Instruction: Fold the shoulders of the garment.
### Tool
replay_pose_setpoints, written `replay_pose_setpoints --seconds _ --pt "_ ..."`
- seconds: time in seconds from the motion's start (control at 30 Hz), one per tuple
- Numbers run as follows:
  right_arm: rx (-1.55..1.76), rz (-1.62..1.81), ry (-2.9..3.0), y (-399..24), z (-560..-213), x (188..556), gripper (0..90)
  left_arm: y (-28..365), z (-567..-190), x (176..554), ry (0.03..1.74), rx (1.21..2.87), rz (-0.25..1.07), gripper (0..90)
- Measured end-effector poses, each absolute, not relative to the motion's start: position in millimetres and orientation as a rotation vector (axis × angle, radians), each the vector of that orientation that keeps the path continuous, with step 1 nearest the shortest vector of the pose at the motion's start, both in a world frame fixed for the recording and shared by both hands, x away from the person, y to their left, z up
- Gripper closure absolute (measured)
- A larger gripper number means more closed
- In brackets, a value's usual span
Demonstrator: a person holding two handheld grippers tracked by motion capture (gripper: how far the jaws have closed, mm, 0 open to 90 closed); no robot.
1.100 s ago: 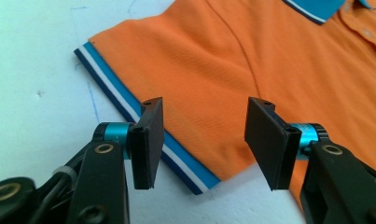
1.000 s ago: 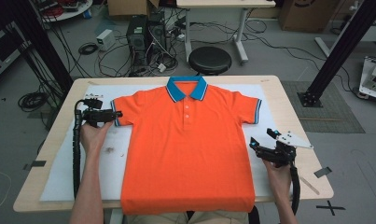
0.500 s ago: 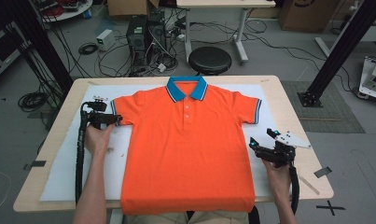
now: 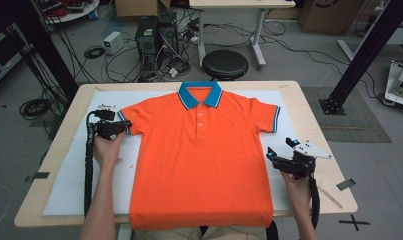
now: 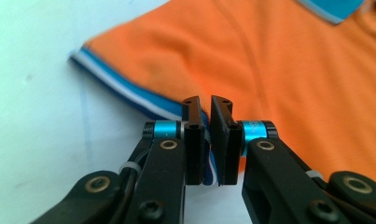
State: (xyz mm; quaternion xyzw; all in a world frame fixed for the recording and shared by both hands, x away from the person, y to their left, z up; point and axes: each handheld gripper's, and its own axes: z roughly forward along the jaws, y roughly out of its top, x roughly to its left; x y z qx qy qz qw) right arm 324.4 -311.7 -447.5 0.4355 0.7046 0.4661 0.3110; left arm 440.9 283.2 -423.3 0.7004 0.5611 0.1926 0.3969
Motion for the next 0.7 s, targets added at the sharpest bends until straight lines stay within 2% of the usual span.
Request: replay_pose_setpoints --seconds 0.23,0.57,0.7 --pt "1.146 1.214 1.859 -310.8 -447.4 324.7 20.5 254.5 -414.9 434.1 1.296 1.808 0.489 83.8" --pt "1.141 1.208 1.862 -310.1 -447.5 324.9 20.5 198.5 -422.2 434.1 1.134 2.006 0.515 83.5" --pt "1.141 1.195 1.866 -308.9 -447.6 324.7 20.5 183.3 -430.5 437.3 1.11 2.048 0.462 83.4"
